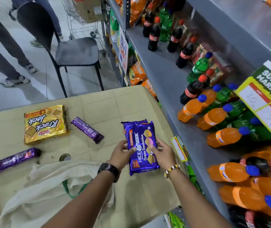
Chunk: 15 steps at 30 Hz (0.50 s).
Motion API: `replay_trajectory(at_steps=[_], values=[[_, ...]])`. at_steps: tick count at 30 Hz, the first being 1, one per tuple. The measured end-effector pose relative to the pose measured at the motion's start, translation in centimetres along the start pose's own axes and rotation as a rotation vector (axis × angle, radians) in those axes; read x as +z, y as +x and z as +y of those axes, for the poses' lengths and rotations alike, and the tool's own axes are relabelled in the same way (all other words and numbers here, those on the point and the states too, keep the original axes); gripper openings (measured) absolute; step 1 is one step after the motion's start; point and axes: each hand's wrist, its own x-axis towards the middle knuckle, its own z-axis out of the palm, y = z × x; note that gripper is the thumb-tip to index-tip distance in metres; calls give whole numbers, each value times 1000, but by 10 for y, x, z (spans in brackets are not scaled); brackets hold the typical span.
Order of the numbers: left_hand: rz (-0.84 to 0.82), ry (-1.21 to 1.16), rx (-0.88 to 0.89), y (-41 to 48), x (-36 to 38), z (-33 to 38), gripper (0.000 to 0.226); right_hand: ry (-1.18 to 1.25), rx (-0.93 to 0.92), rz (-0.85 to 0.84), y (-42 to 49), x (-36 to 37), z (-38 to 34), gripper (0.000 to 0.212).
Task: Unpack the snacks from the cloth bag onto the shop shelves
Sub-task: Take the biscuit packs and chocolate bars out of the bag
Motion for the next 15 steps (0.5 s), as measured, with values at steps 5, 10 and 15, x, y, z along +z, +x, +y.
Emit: replay_trajectory(at_steps=[5,10,15], values=[[25,32,-19,37,-5,16,39,-78,-40,-17,40,14,-13,21],[28,69,-76,68,-7,11,46,-215,-59,-26,63,22,-15,28],[34,75,-143,82,-9,7,50,-300,-53,-24,75,25,-9,28]])
